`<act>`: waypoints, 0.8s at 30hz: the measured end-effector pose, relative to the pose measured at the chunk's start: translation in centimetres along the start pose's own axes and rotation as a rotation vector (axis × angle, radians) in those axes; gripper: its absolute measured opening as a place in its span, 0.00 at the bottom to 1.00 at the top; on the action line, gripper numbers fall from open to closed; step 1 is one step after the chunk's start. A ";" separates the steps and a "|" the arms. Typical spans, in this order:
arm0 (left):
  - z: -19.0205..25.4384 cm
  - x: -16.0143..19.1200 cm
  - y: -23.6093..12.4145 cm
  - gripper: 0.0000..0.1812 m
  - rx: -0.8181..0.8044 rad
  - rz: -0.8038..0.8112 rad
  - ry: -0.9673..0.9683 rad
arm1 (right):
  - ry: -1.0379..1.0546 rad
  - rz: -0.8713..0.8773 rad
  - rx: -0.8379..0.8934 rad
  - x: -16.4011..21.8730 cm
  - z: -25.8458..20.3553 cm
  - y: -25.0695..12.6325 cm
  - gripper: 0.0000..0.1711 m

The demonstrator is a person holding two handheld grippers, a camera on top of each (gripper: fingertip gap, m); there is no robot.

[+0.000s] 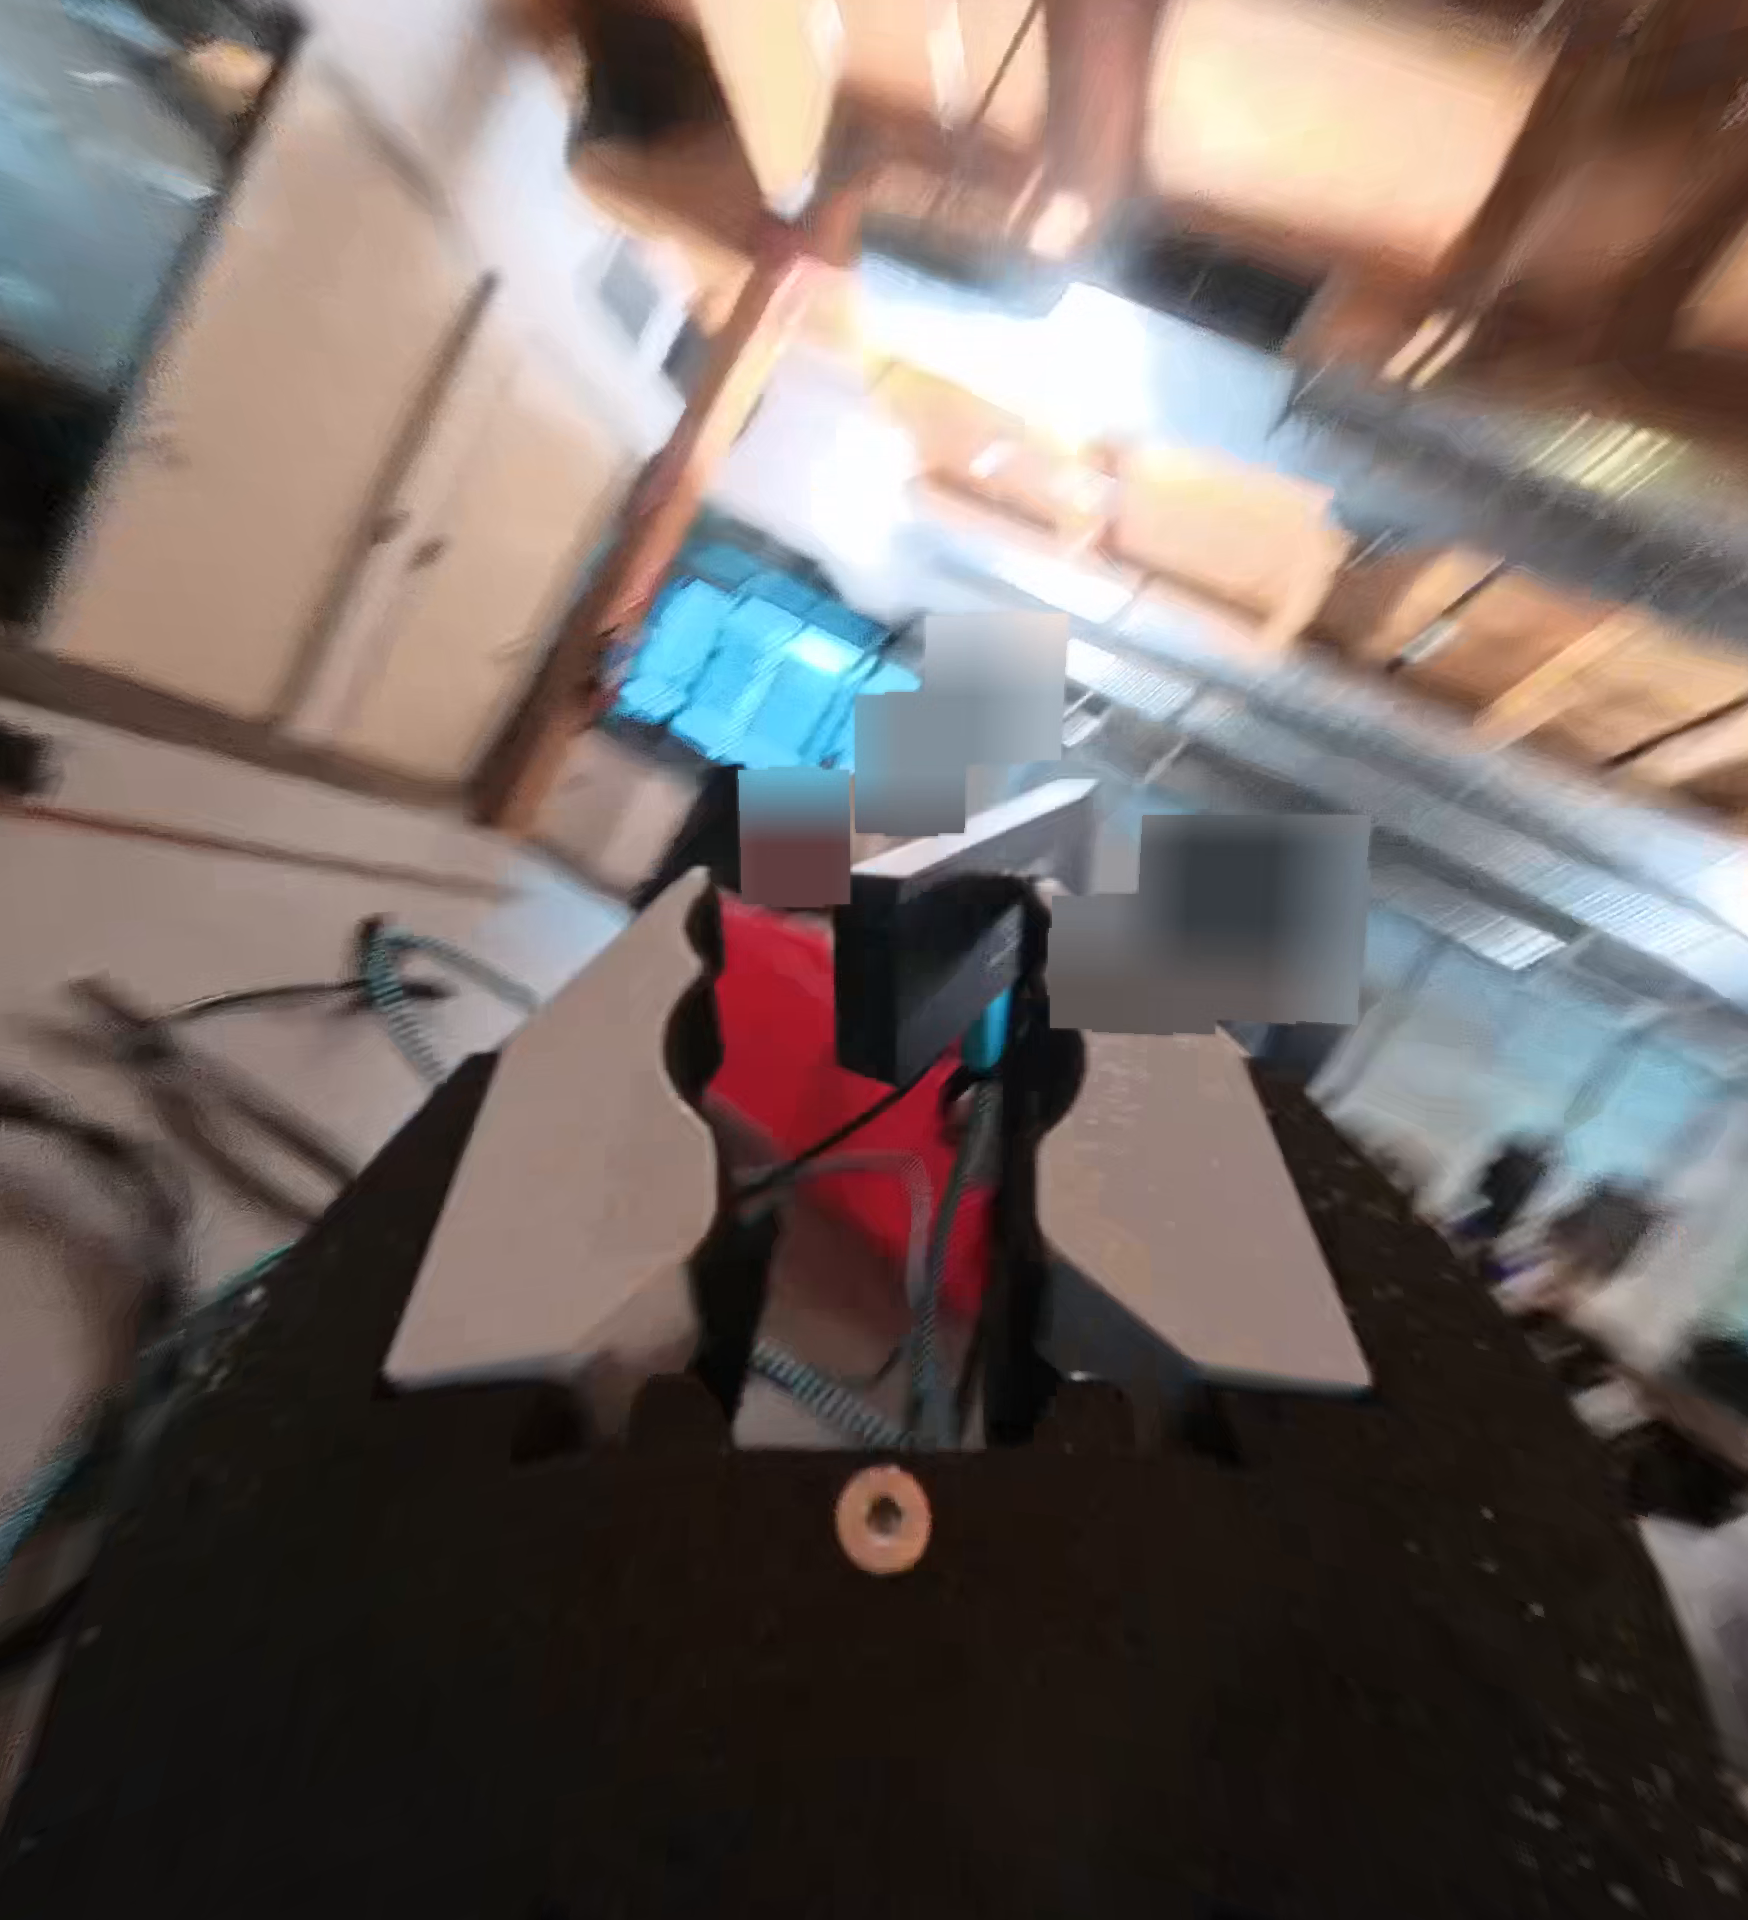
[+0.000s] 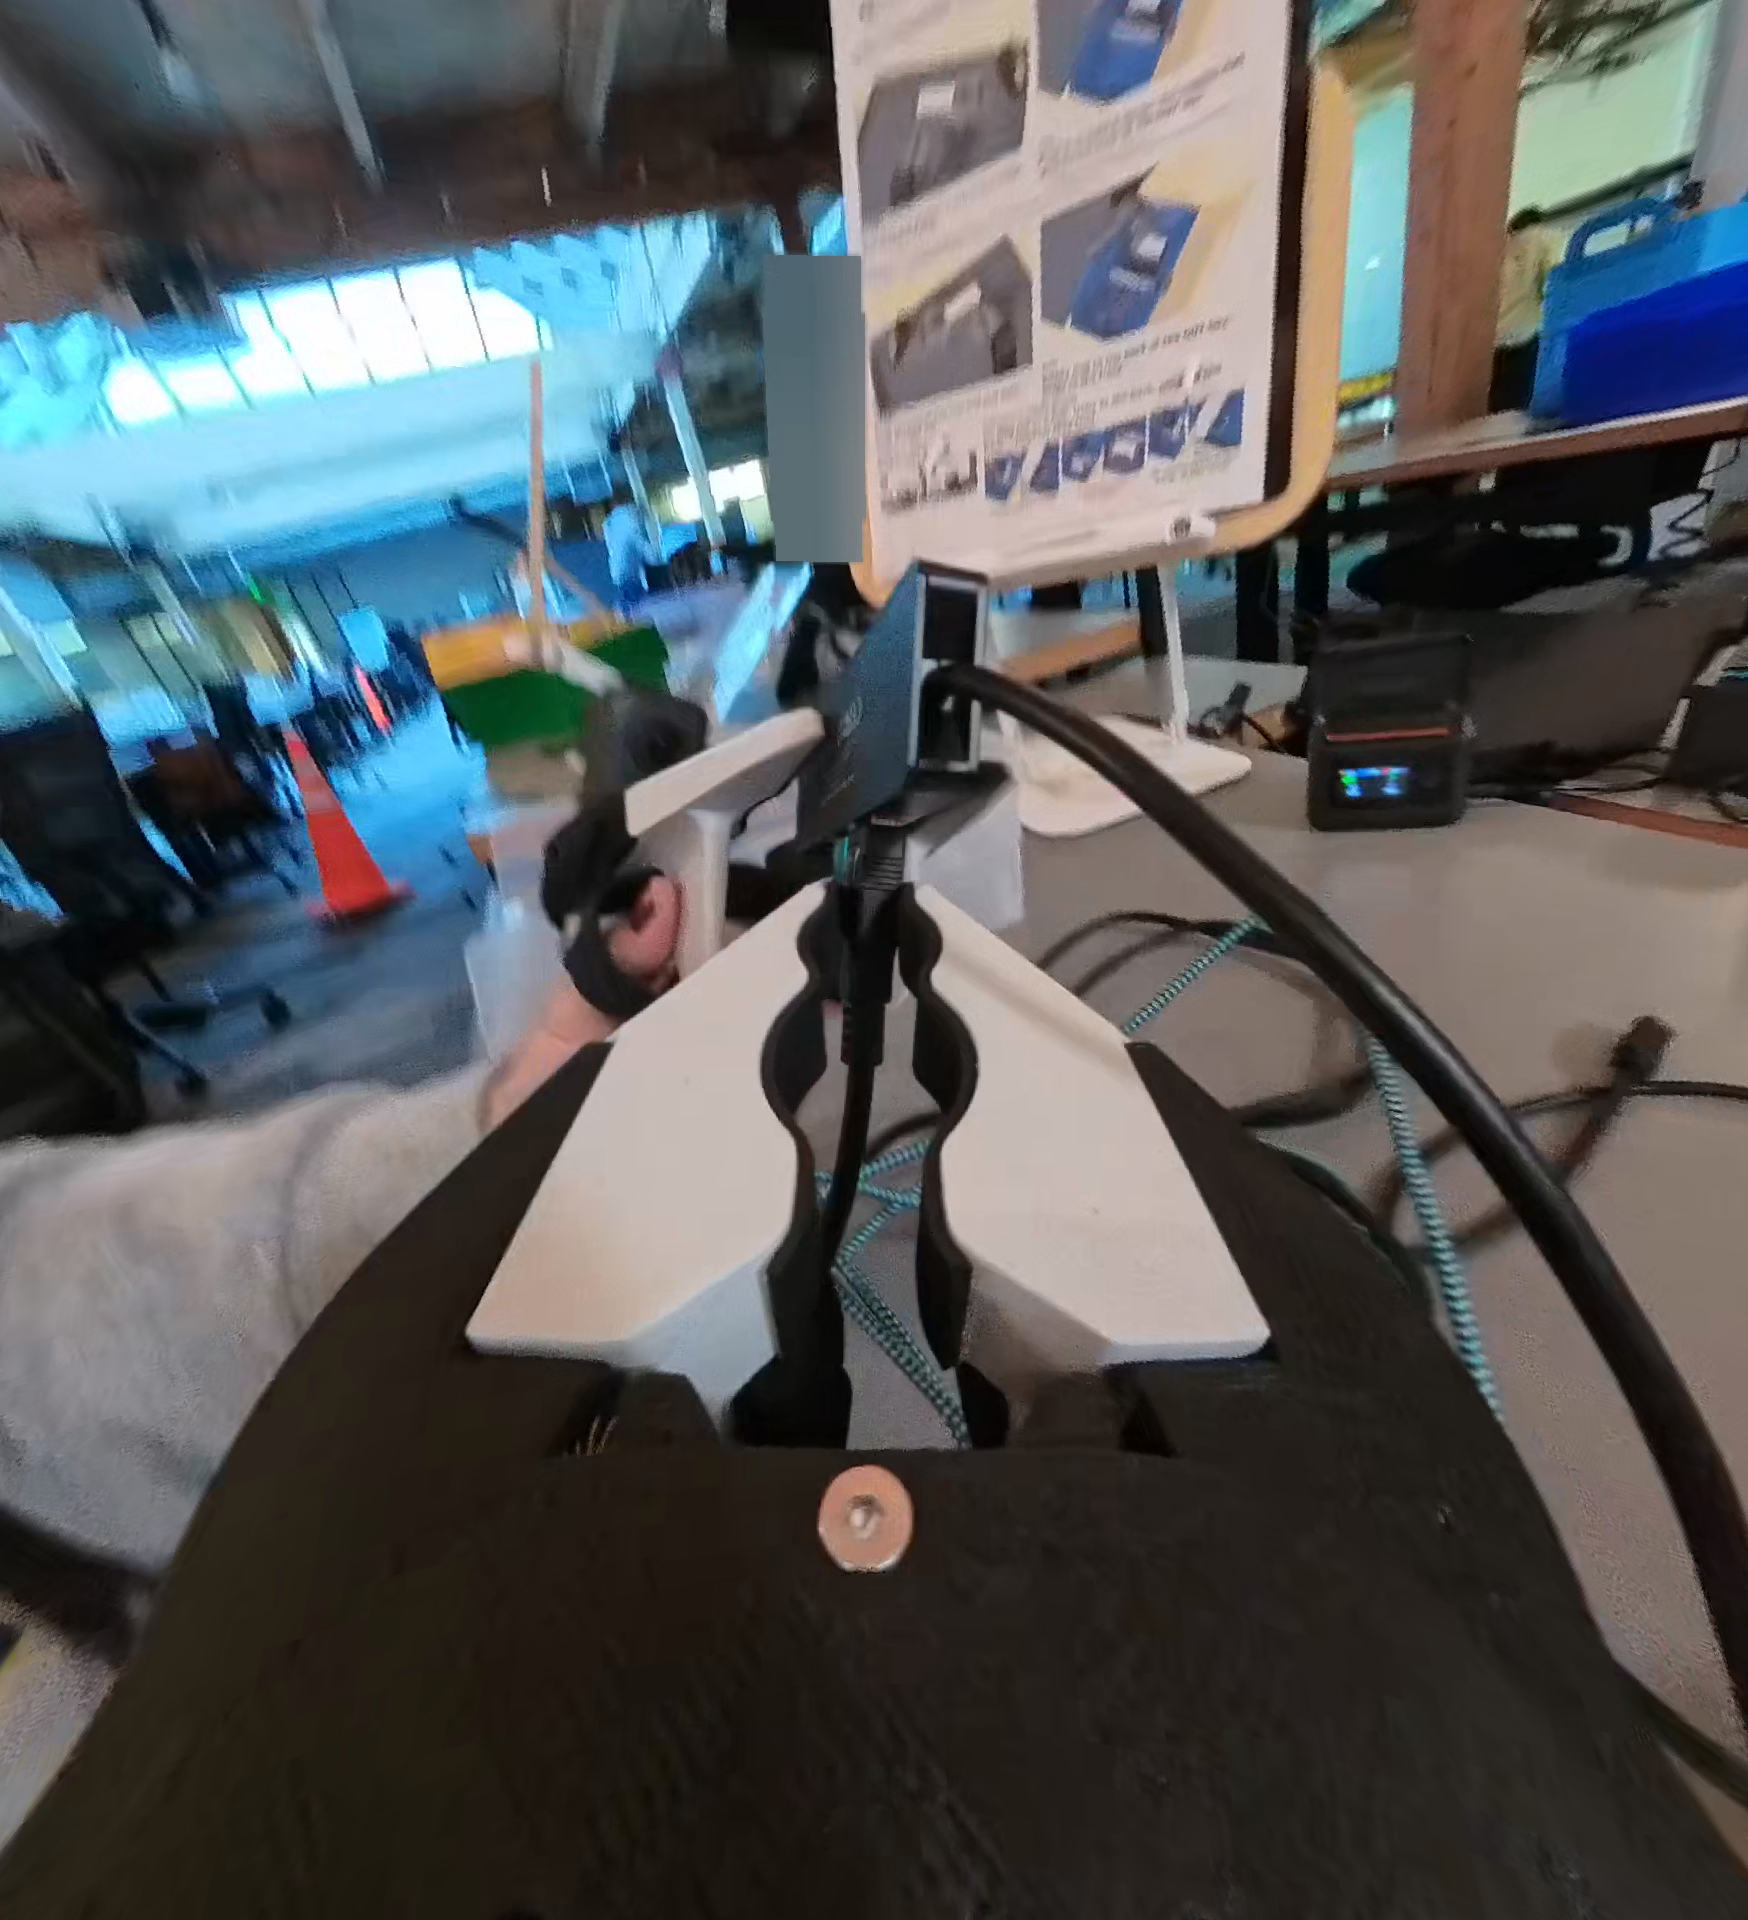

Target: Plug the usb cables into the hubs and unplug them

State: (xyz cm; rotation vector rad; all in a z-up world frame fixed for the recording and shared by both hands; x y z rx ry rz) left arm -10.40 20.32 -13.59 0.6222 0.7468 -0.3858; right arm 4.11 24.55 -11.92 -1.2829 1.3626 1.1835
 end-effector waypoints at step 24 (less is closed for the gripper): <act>6.0 9.6 -6.1 0.05 0.006 -0.692 1.555 | -1.542 -0.586 -0.105 6.8 -7.4 -2.7 0.04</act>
Point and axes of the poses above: each gripper's, where its closed fingertips meet, y out along the fingers, x out of its underside, z = x × y across the jaws, the point moved 8 cm from there along -y, back along the fingers, and after that the axes turned 5 degrees about -y, right-handed, at the moved point
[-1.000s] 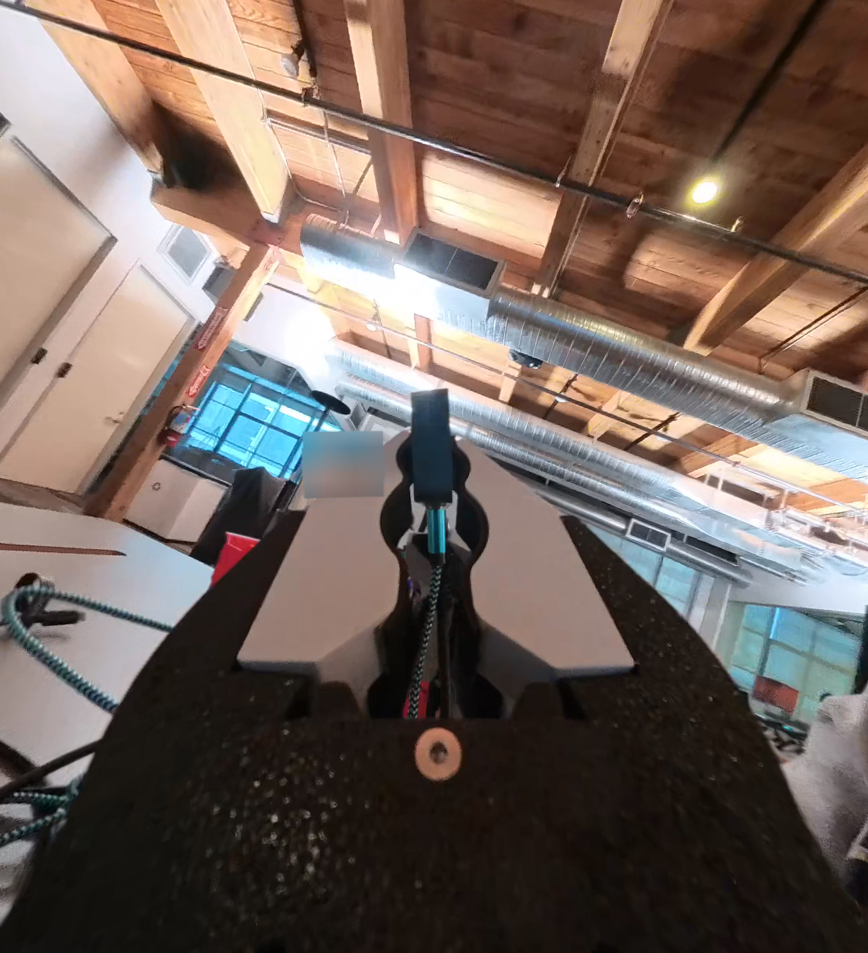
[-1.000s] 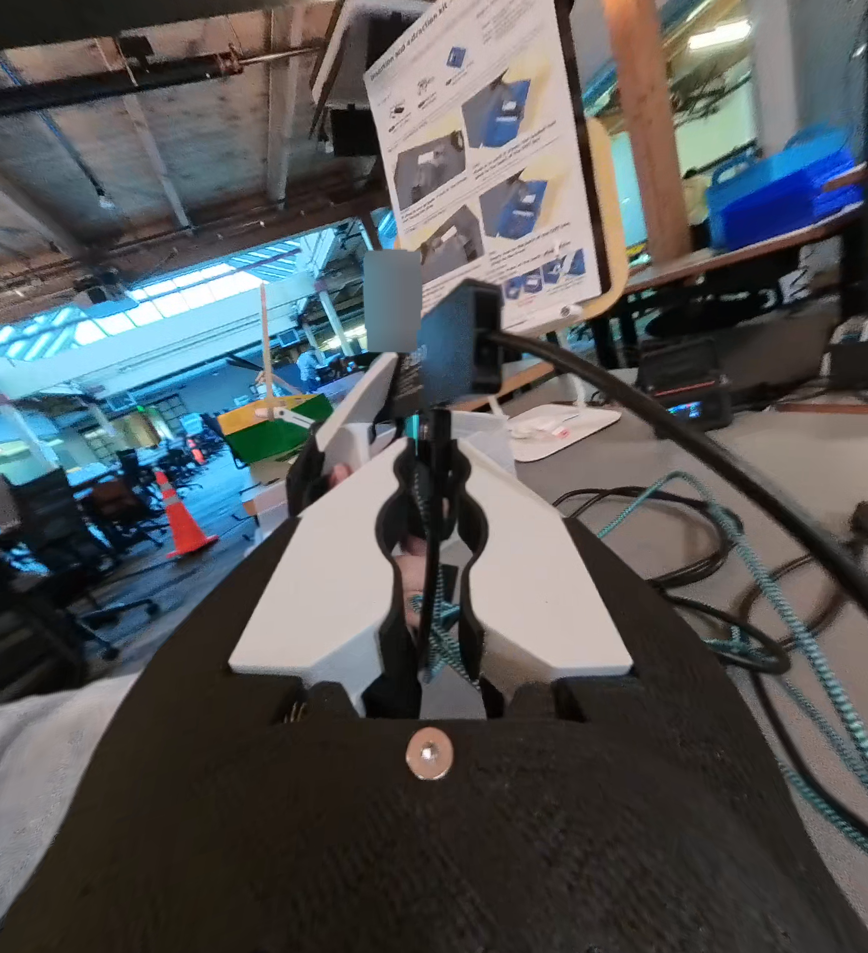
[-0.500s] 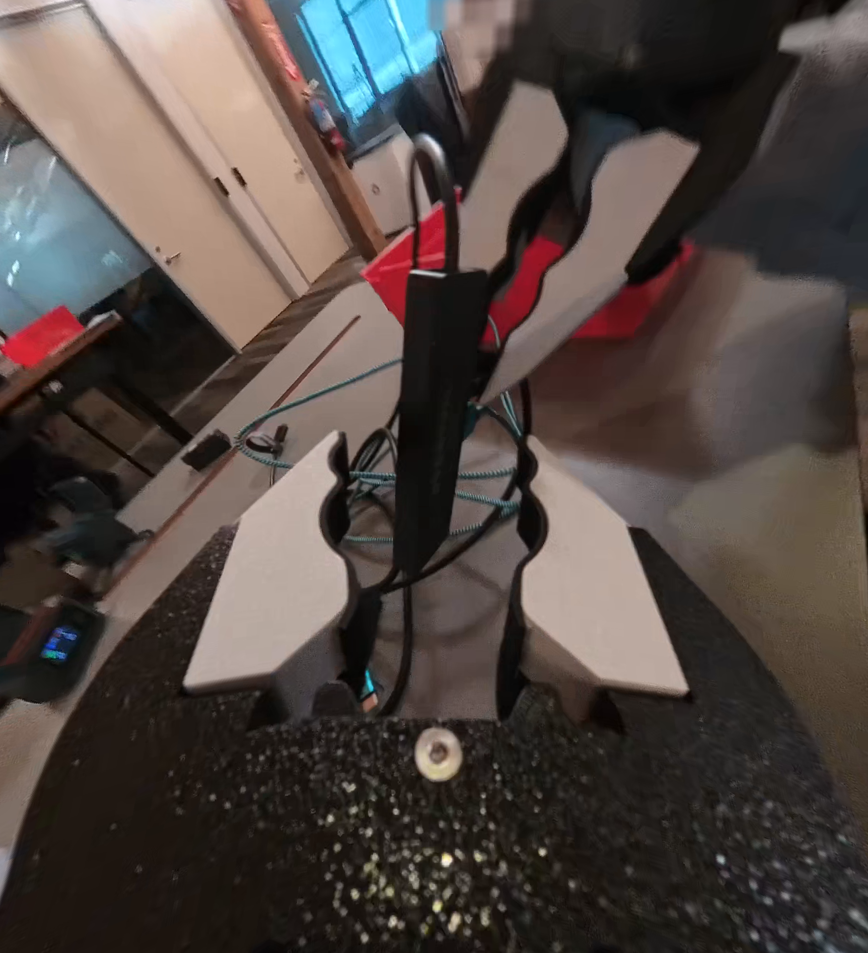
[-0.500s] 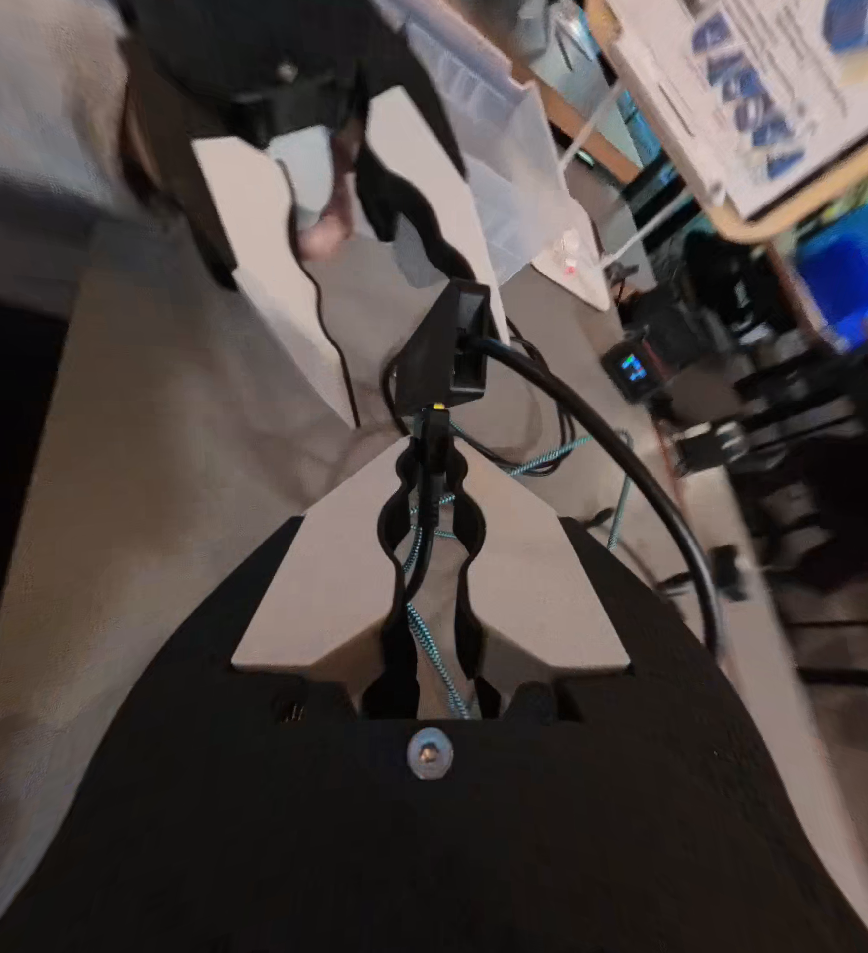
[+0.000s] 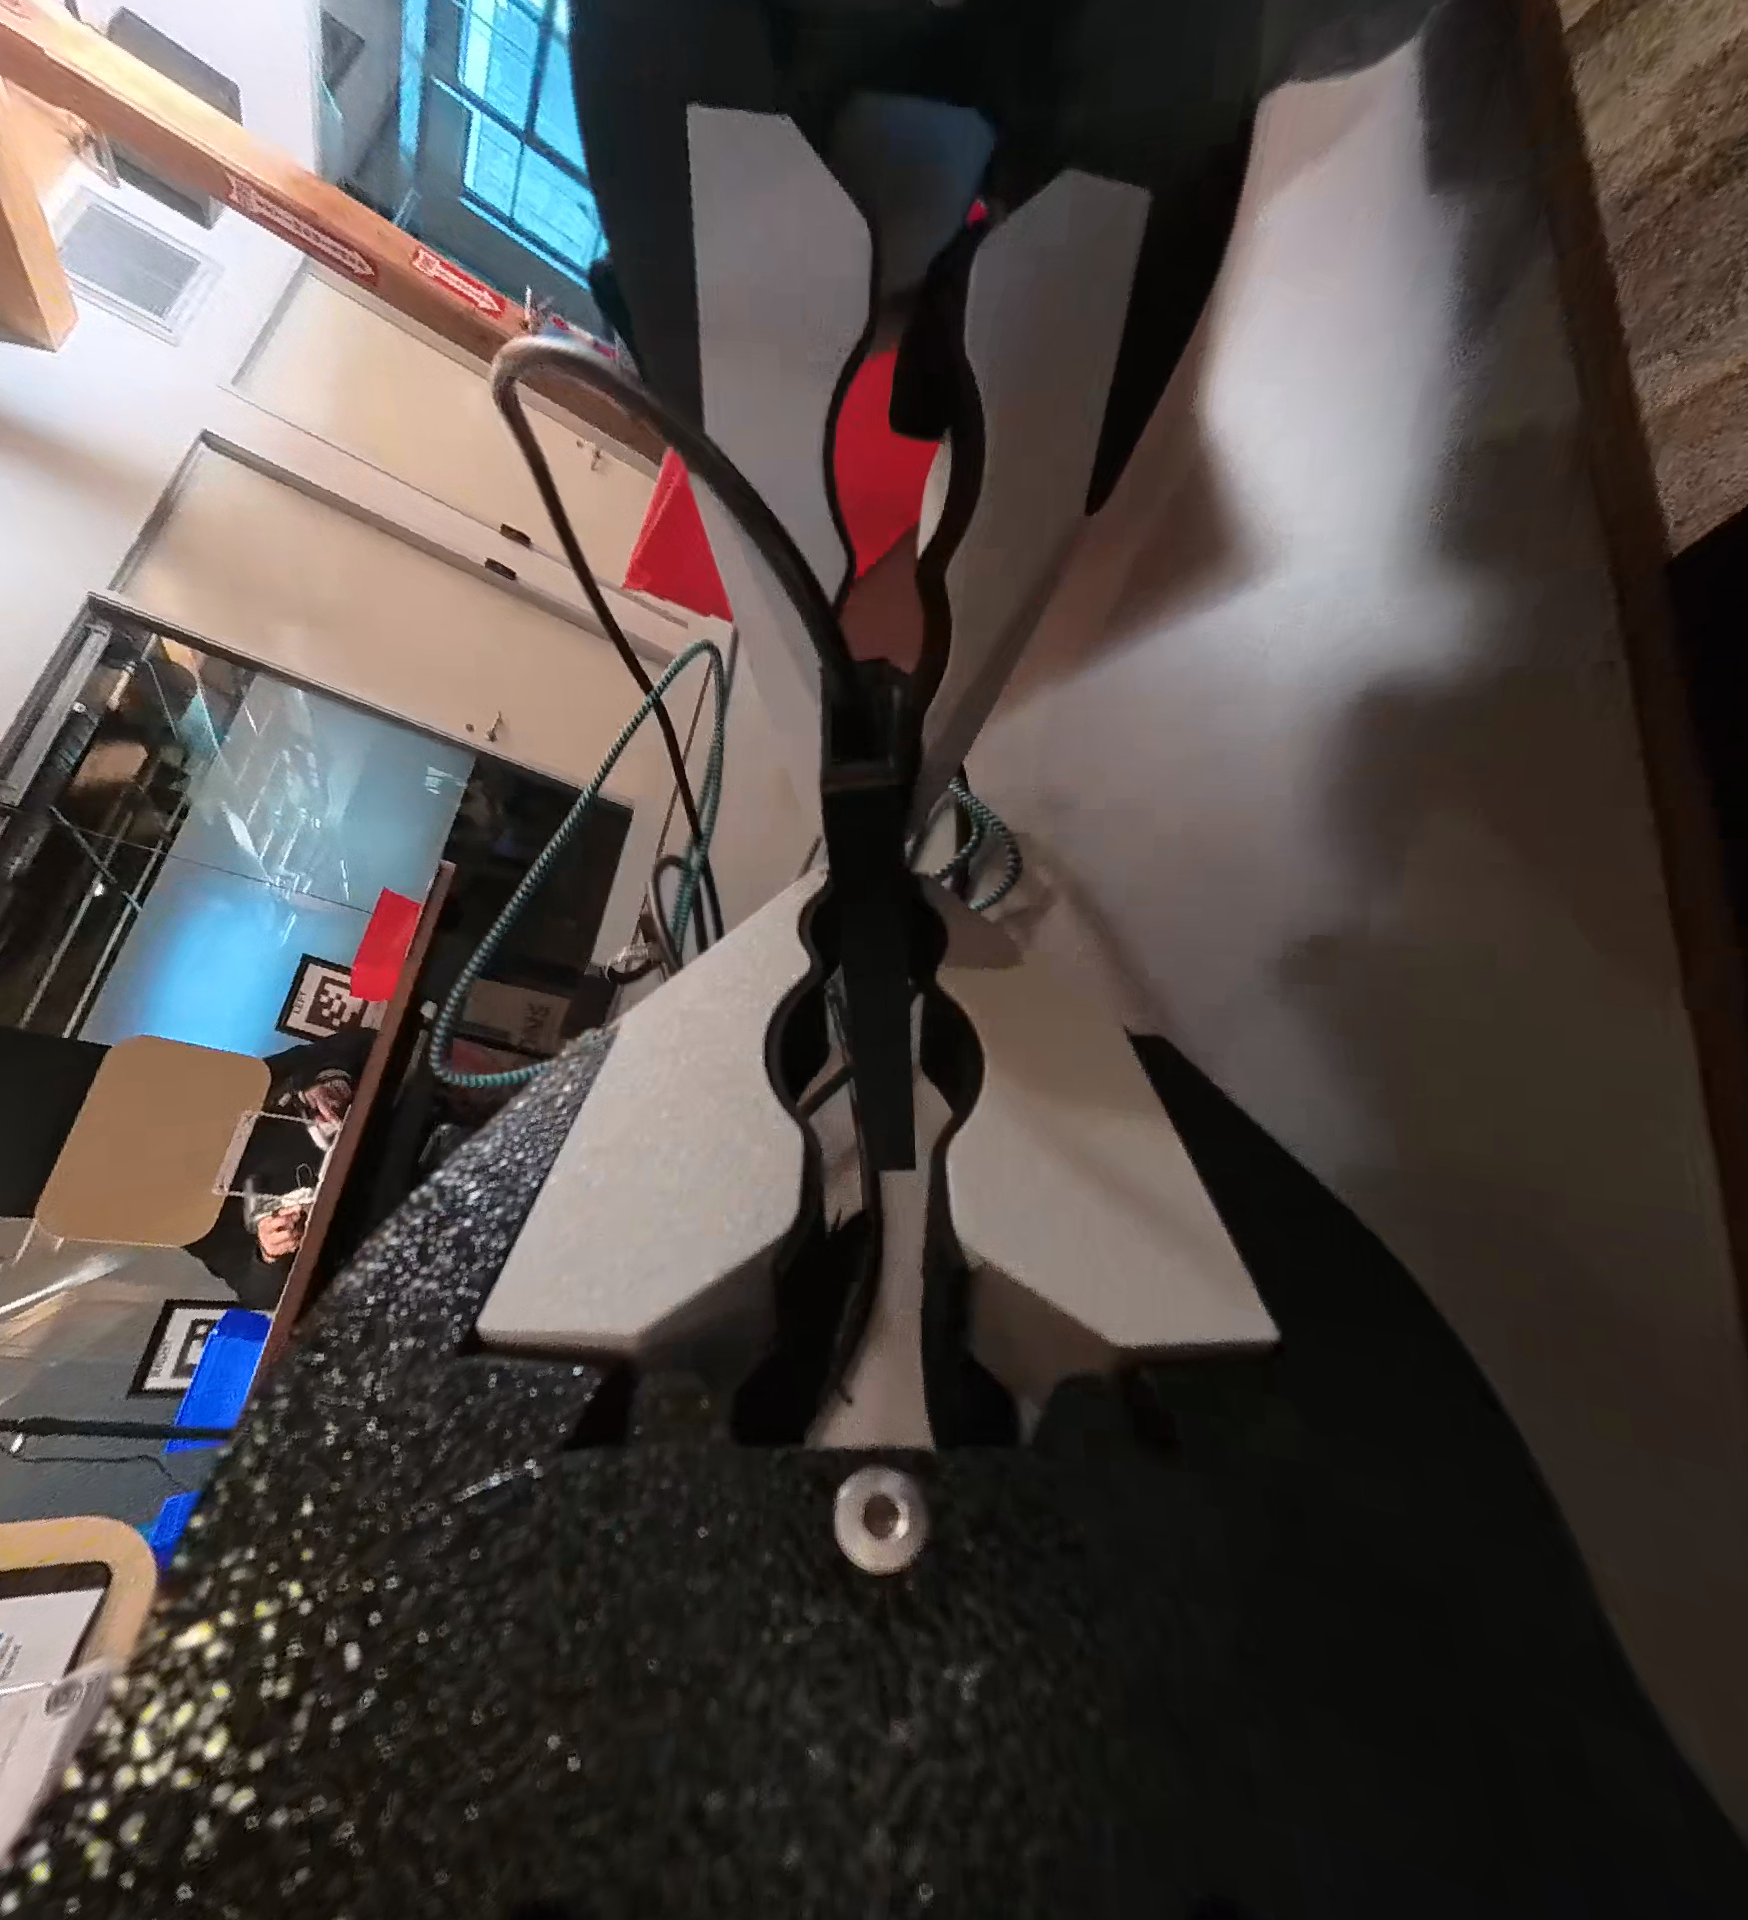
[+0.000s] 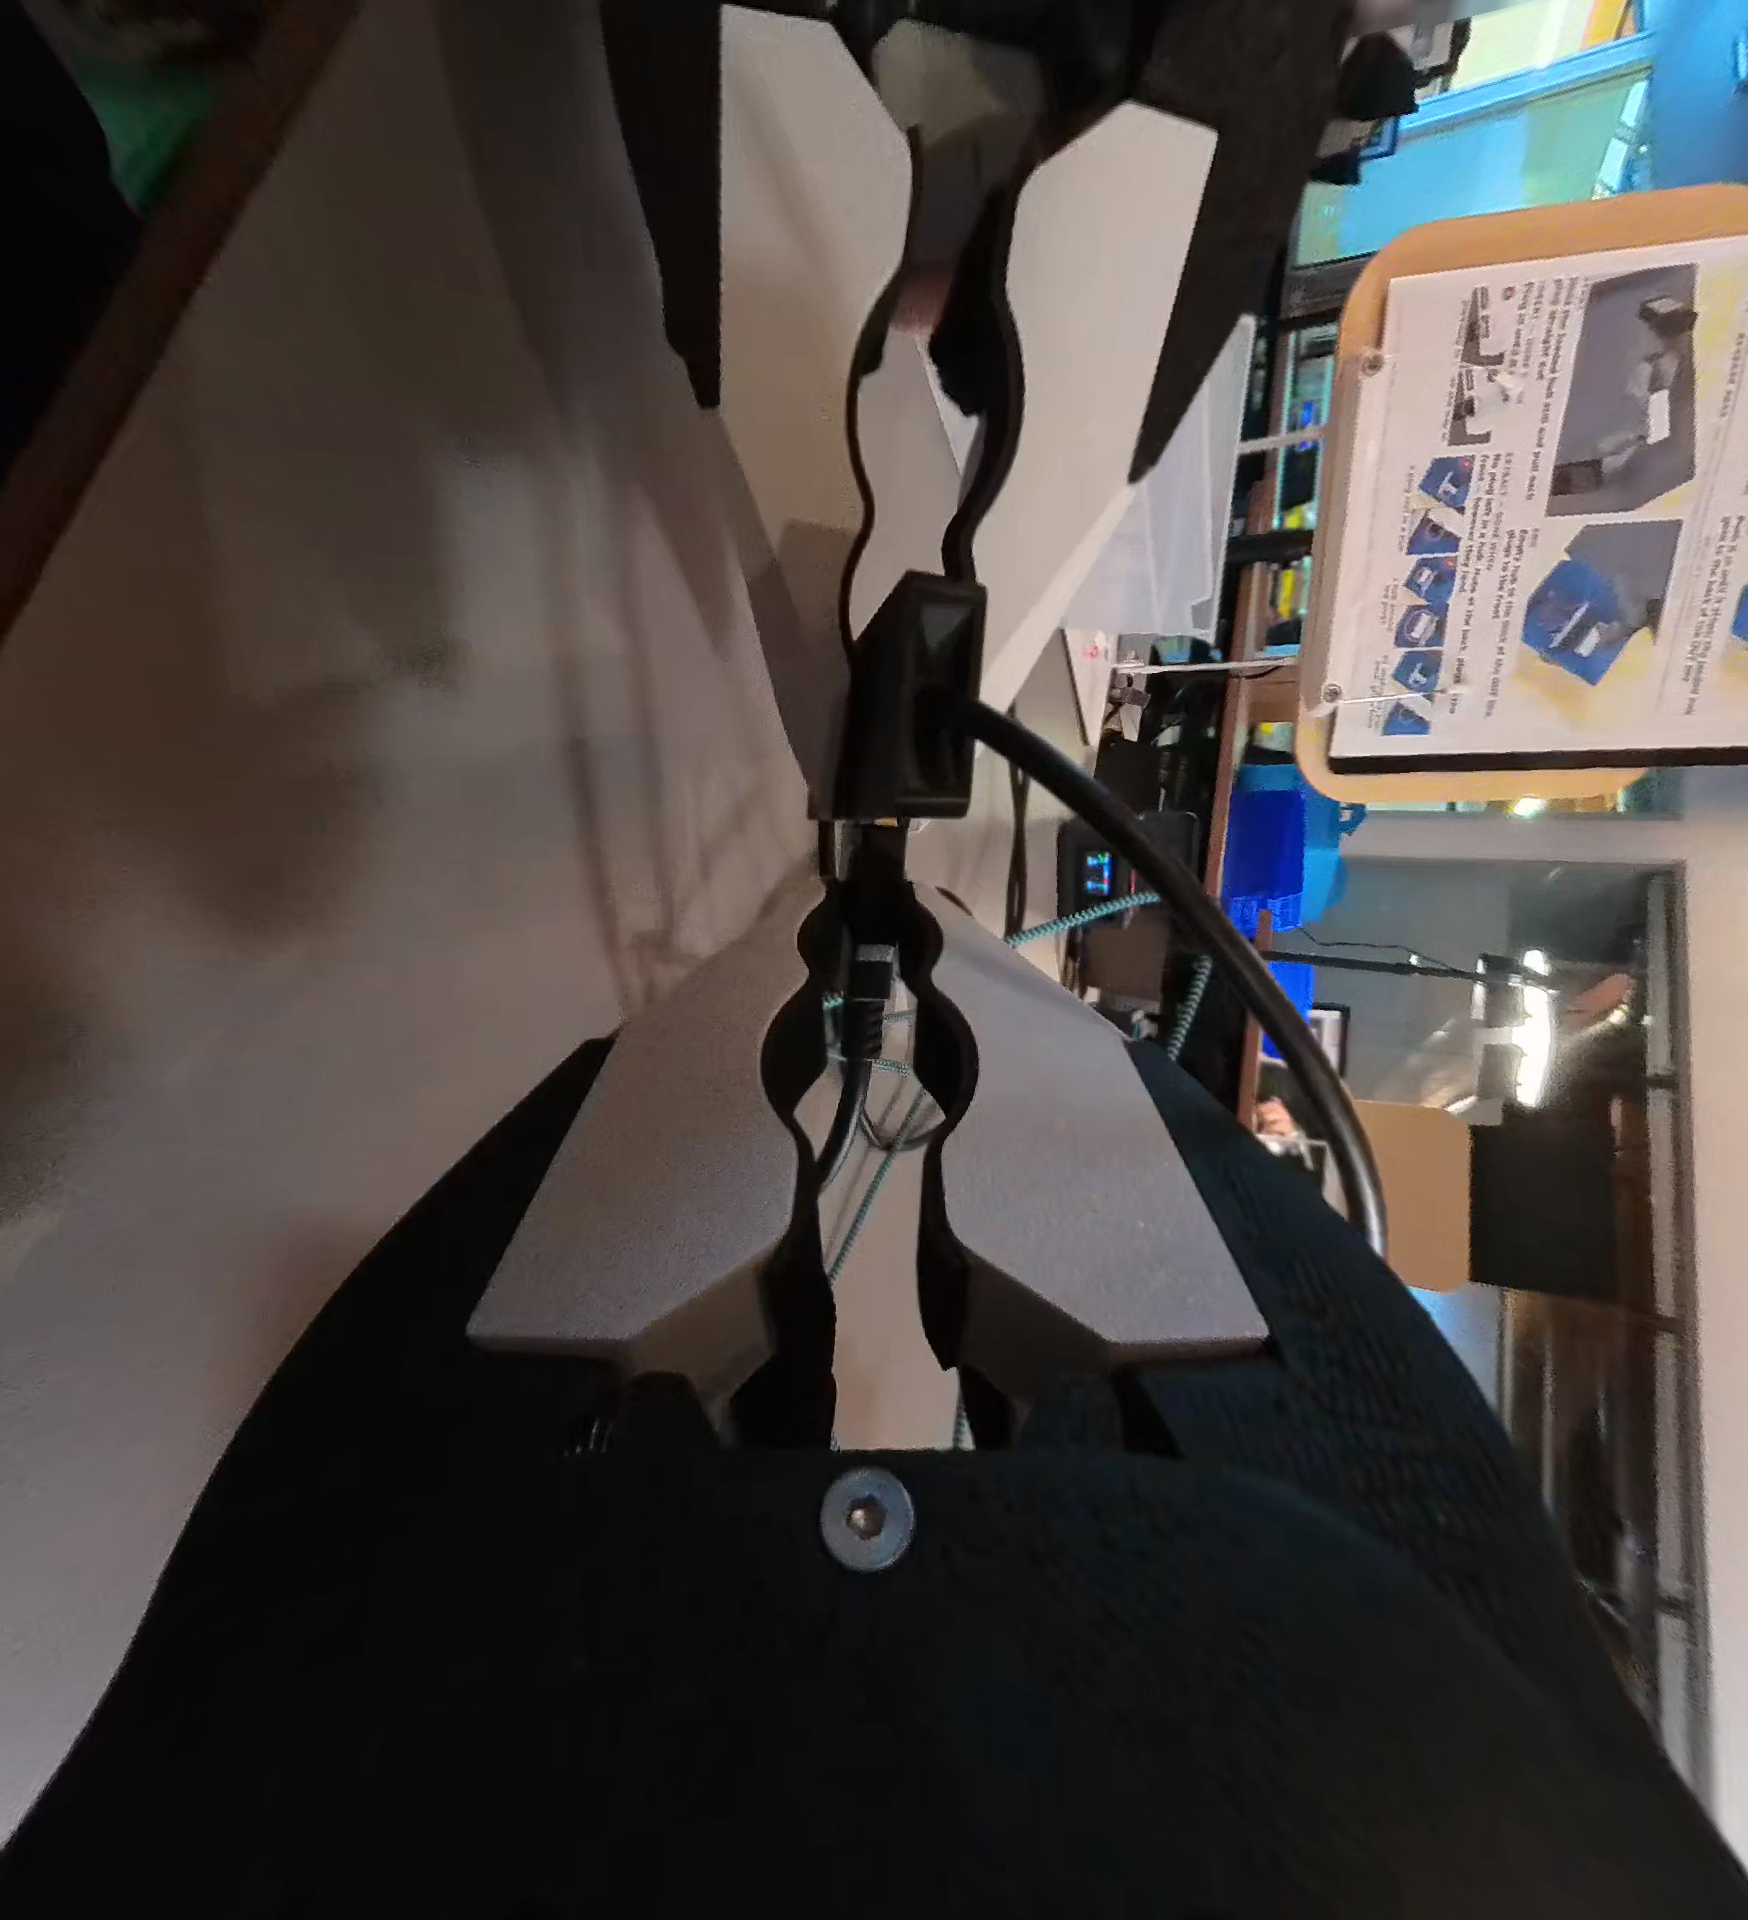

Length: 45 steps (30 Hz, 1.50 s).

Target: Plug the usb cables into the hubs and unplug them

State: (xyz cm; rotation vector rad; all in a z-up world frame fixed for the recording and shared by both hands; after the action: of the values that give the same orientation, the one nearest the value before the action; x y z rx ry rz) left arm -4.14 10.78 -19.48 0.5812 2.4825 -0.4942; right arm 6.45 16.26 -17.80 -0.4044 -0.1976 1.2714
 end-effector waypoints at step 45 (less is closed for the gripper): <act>-7.5 6.1 -5.0 0.04 -0.452 0.143 -0.550 | 0.526 -0.003 0.307 5.0 14.0 -11.0 0.04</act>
State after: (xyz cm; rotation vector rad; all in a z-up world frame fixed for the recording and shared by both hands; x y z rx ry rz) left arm -14.40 11.74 -15.97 0.3700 1.9186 -0.0161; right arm 12.56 21.01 -0.99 -0.4572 0.4371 1.1281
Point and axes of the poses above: each gripper's, where its closed fingertips meet, y out along the fingers, x out of its underside, z = x × y across the jaws, the point moved 8 cm from there along -y, back along the fingers, and after that the axes turned 5 degrees about -y, right-handed, at the moved point
